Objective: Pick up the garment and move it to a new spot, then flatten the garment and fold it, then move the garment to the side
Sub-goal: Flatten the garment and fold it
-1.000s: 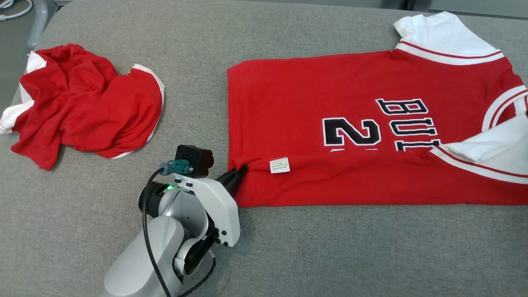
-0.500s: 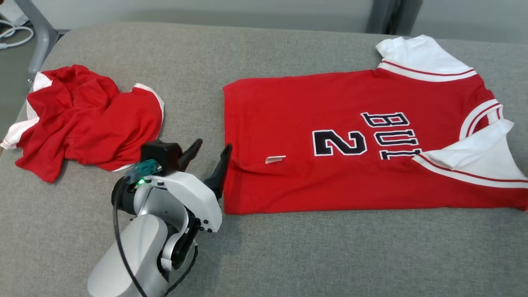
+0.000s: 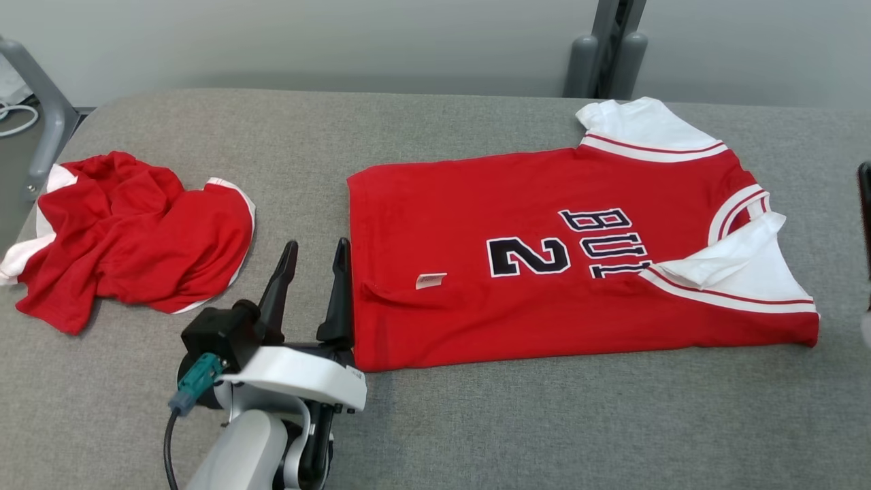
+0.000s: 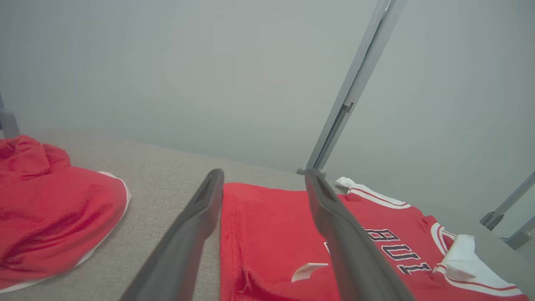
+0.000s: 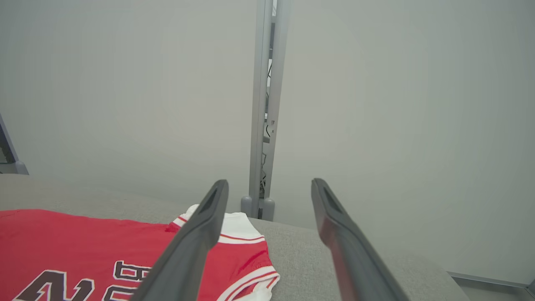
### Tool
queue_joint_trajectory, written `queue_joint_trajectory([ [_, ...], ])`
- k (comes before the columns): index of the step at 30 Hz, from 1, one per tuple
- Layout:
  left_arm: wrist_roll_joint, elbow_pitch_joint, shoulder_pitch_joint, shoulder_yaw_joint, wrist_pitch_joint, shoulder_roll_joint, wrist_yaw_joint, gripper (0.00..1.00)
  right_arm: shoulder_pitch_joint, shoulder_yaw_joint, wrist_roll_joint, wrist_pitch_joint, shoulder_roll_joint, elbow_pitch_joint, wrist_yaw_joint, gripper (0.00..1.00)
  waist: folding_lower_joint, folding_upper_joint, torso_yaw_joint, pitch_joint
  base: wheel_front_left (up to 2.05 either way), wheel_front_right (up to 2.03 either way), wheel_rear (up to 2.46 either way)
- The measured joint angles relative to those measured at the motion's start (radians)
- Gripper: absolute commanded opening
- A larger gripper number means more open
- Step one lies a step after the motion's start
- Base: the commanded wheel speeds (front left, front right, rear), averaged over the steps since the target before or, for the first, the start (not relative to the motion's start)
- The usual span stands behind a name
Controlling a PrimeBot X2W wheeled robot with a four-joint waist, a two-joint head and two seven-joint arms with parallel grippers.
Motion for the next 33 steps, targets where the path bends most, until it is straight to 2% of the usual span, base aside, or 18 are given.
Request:
queue_joint_trajectory([
  [3,0.041,-0.015,0.041,0.035,-0.004,-0.026,0.007,1.00,0.096,-0.107,-0.089,0.000,0.098,-0.087,0.000,1.00,0.0000,0.0000,-0.006,-0.010,0.00,0.00,0.00],
  [6,0.089,-0.034,0.083,0.075,-0.007,-0.044,0.007,1.00,0.167,-0.162,-0.136,0.000,0.171,-0.128,0.000,1.00,0.0000,0.0000,-0.007,-0.016,0.00,0.00,0.00],
  [12,0.166,0.056,0.144,0.066,-0.007,-0.058,0.004,1.00,0.226,-0.187,-0.171,0.000,0.237,-0.140,0.000,1.00,0.0000,0.0000,-0.011,-0.021,0.00,0.00,0.00],
  [18,0.128,0.191,0.139,-0.006,-0.007,-0.058,0.025,1.00,0.232,-0.187,-0.176,0.000,0.249,-0.136,0.000,1.00,0.0000,0.0000,-0.020,-0.017,0.00,0.00,0.00],
  [21,0.038,0.244,0.115,-0.036,-0.007,-0.060,0.017,1.00,0.231,-0.181,-0.176,0.000,0.249,-0.134,0.000,1.00,0.0000,0.0000,-0.025,-0.013,0.00,0.00,0.00],
  [25,0.002,0.314,0.085,-0.080,-0.007,-0.058,0.020,1.00,0.230,-0.178,-0.171,0.000,0.248,-0.128,0.000,1.00,0.0000,0.0000,-0.032,-0.009,0.00,0.00,0.00],
  [33,-0.146,0.419,0.007,-0.150,0.000,-0.059,0.031,1.00,0.229,-0.184,-0.151,0.000,0.243,-0.105,0.000,1.00,0.0000,0.0000,-0.048,0.004,0.00,0.00,0.00],
])
